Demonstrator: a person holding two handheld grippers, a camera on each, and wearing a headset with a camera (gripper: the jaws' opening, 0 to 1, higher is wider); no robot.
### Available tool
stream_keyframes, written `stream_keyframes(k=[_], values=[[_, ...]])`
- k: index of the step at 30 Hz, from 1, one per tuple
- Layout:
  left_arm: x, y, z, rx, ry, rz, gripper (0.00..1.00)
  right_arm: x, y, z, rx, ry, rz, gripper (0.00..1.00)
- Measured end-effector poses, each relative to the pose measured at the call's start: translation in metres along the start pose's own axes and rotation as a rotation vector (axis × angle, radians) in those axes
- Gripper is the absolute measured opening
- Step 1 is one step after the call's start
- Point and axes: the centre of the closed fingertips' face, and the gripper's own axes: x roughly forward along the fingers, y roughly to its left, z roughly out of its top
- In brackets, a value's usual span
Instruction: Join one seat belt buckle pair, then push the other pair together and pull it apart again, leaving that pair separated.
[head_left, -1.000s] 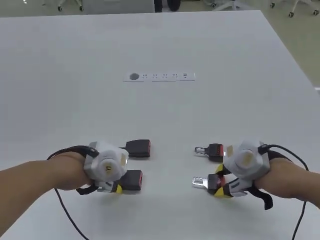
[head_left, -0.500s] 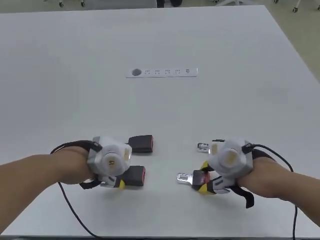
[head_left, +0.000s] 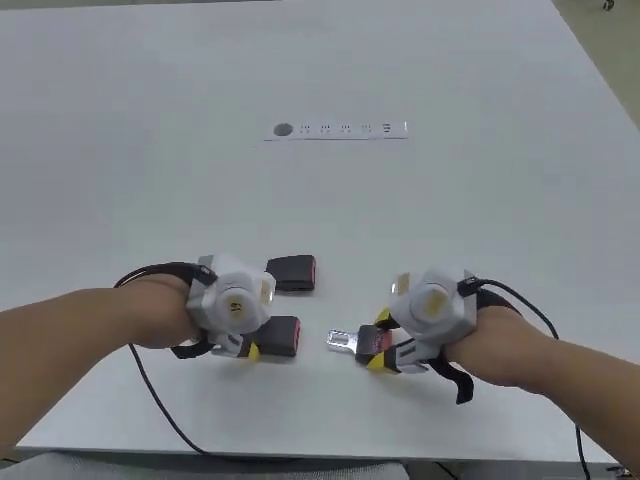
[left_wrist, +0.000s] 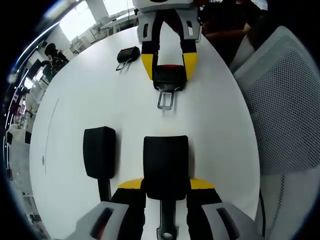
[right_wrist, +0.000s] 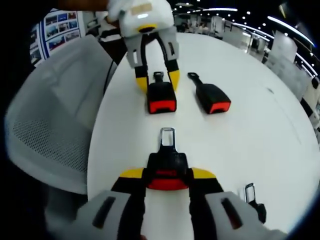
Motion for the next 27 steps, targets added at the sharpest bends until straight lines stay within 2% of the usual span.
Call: stream_keyframes(k=[9,14,20,23,27], values=[[0.0,0.0,0.0,-0.014,-0.009,0.005,0.32,0.013,0.004,0.018,-0.015,-0.01,0.01,0.33],[0.001,0.0,0.0,-0.013,0.004,-0.005,0.32,0.021,0.007,0.028,-0.058,0.001,0.024,0.32],[0.001,0.0,0.0,-0.016,0.016,-0.006,0.32,0.022,0.005,0.029,-0.068,0.016,0.029,0.32],[0.001,0.001,0.0,-0.018,0.024,-0.005,0.32,0.022,0.005,0.031,-0.105,0.027,0.016,0.32],[0.001,0.001,0.0,-0.021,0.024,-0.003,0.32,0.026,0.003,0.034,-0.097,0.014,0.017,0.32]])
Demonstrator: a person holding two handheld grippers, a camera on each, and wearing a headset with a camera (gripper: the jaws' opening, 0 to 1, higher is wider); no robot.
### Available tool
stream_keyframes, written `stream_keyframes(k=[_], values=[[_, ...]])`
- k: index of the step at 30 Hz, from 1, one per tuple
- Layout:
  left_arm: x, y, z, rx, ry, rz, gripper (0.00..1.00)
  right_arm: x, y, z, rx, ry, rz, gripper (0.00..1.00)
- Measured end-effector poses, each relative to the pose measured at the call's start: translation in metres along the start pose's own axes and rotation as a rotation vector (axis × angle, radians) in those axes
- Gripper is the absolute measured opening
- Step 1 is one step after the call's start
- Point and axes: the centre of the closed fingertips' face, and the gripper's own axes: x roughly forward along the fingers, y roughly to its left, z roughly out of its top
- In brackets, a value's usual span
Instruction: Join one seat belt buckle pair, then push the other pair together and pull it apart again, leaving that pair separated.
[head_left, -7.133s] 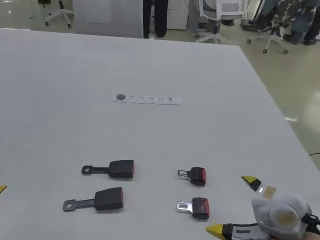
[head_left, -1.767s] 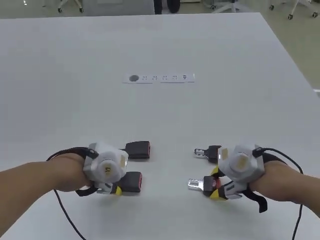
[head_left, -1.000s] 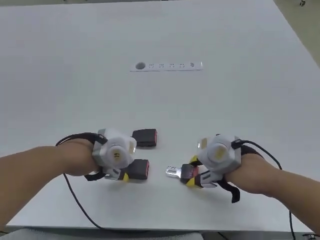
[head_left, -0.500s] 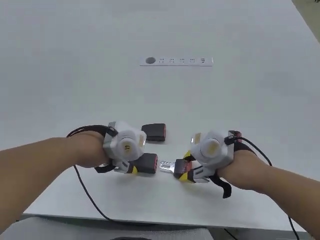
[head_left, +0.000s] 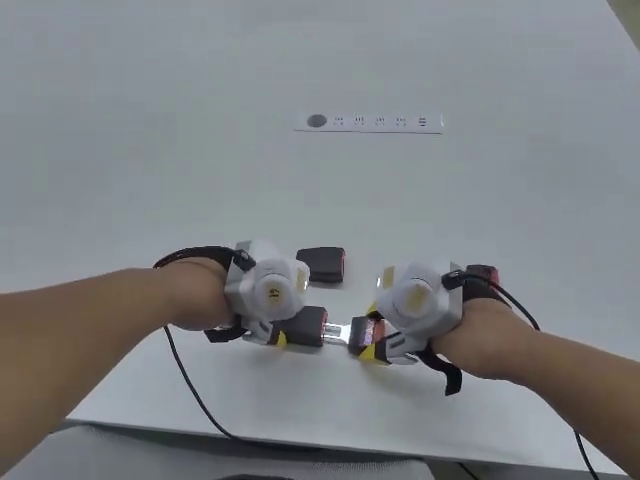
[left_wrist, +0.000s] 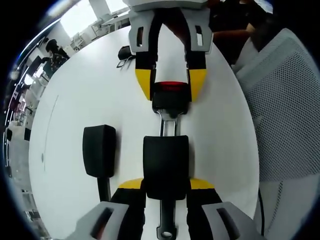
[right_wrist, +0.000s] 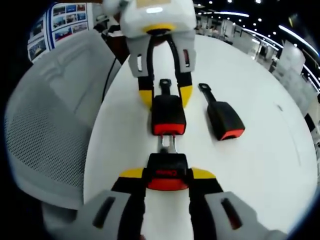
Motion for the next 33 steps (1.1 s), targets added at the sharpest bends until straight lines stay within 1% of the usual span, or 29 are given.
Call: stream_keyframes(k=[8,9,14,19,22,29,33], values=[[0.0,0.0,0.0,0.002,-0.01,-0.001,0.32,0.005,0.0,0.008,0.012,-0.02,0.006,0.32],[0.0,0.0,0.0,0.001,-0.012,0.0,0.32,0.006,0.0,0.006,0.008,-0.003,0.003,0.32],[0.0,-0.001,0.001,0.024,-0.023,-0.002,0.32,0.005,-0.001,0.007,-0.004,-0.014,0.014,0.31],[0.0,-0.001,0.001,0.031,-0.009,-0.008,0.32,0.009,-0.001,0.011,-0.016,0.003,0.025,0.3],[0.001,-0.001,0.001,0.029,-0.009,-0.01,0.32,0.009,-0.002,0.012,-0.019,0.001,0.028,0.3],[0.001,-0.001,0.0,0.023,-0.009,-0.013,0.31,0.014,-0.002,0.02,-0.019,-0.008,0.035,0.29],[0.001,0.0,0.0,0.021,-0.014,-0.016,0.31,0.015,-0.003,0.022,-0.009,-0.01,0.037,0.29]])
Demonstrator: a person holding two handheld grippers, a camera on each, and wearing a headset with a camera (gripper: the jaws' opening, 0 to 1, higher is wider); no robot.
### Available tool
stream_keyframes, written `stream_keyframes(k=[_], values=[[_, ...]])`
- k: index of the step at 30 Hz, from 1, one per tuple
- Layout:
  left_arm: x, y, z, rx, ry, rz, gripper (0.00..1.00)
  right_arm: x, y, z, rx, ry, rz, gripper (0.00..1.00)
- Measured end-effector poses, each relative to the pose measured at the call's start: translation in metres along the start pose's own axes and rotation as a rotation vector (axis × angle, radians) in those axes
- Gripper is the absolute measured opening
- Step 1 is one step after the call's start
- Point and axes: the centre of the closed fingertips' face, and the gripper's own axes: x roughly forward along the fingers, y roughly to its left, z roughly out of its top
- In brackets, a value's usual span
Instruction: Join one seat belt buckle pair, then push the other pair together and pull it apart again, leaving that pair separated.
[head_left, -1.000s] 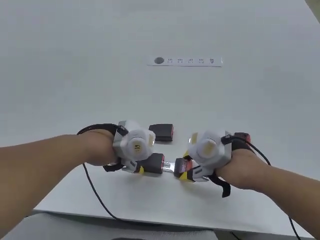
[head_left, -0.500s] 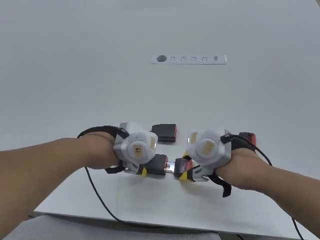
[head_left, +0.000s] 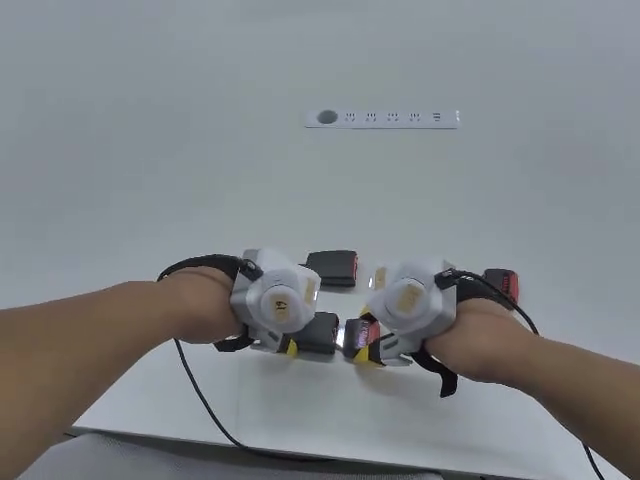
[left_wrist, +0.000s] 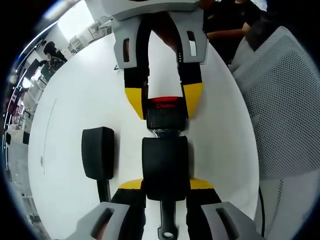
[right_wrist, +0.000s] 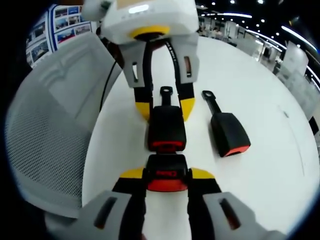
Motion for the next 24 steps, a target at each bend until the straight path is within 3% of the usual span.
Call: stream_keyframes(k=[4,6,12,17,24], values=[[-0.0009,0.0006,-0.0023,-0.016,0.0,0.007,0.31,0.0033,0.0018,0.006,0.004,-0.008,0.003,0.29],[-0.0003,0.0,-0.0015,-0.016,-0.009,0.004,0.31,0.005,0.001,-0.0014,0.009,0.008,0.003,0.29],[-0.0003,0.0,-0.0016,-0.027,-0.013,0.007,0.31,0.0035,-0.0014,-0.0007,0.009,0.005,-0.004,0.29],[-0.0012,0.0,-0.0015,-0.023,0.009,0.016,0.31,0.0007,-0.0017,-0.002,-0.012,0.003,-0.009,0.3],[-0.0026,0.0001,-0.0019,-0.052,-0.029,0.023,0.3,-0.001,-0.0017,-0.0027,0.001,-0.001,-0.006,0.3]])
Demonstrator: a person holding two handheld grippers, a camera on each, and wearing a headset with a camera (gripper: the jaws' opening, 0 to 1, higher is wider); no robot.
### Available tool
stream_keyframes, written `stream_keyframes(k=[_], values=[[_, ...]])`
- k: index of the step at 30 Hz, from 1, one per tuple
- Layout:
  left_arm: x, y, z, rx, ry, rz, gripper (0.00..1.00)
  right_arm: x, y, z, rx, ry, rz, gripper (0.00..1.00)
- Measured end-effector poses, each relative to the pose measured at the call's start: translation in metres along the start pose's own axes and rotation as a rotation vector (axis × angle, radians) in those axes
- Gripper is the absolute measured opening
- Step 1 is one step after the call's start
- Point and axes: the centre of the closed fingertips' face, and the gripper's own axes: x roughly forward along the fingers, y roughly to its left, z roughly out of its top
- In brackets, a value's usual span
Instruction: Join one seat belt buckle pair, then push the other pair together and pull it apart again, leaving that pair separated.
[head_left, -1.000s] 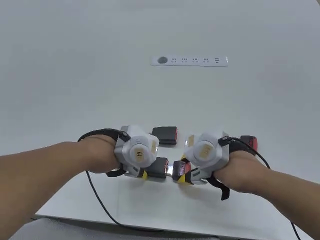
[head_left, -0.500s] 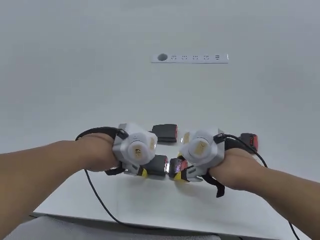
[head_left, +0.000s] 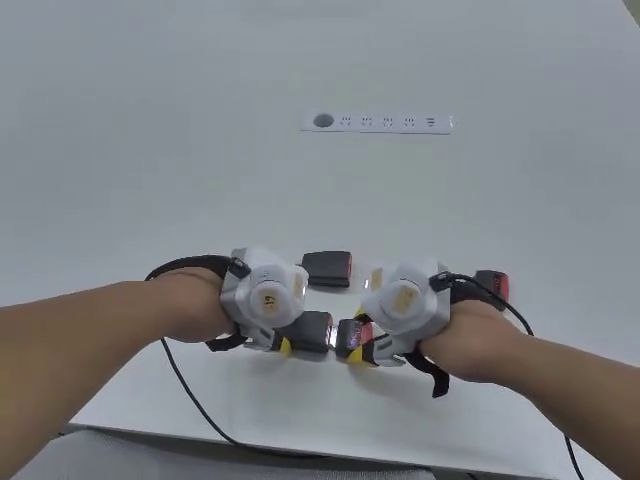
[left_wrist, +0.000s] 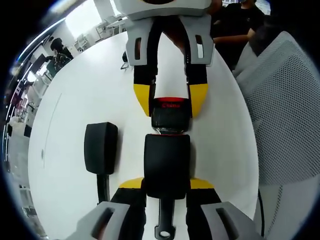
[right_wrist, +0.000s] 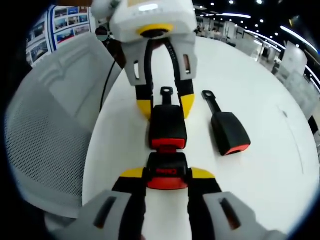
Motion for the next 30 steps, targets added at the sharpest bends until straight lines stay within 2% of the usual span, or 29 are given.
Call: stream_keyframes(k=[7,12,14,18,22,24,30], values=[[0.0005,-0.0021,0.0,-0.002,0.006,-0.014,0.3,-0.0009,0.0027,-0.0005,-0.007,0.006,0.002,0.3],[0.0011,-0.0027,0.0006,0.035,0.032,-0.031,0.31,-0.0009,0.003,0.0,-0.006,0.005,0.004,0.31],[0.0014,-0.0026,-0.0002,0.03,0.03,-0.032,0.31,-0.001,0.0037,0.0001,-0.01,0.004,0.006,0.31],[0.0013,-0.0032,0.0,0.023,0.035,-0.024,0.32,-0.0015,0.004,0.0011,-0.008,-0.006,-0.001,0.32],[0.0016,-0.0042,0.0011,0.045,0.062,-0.012,0.32,-0.0021,0.0043,0.0017,0.0,-0.011,-0.001,0.33],[0.0014,-0.0032,0.0003,0.035,0.069,-0.01,0.33,-0.0019,0.0053,0.0017,-0.009,-0.011,0.0,0.33],[0.0007,-0.0025,-0.0003,0.029,0.072,-0.005,0.34,-0.0015,0.0061,0.0023,-0.005,-0.011,0.004,0.34]])
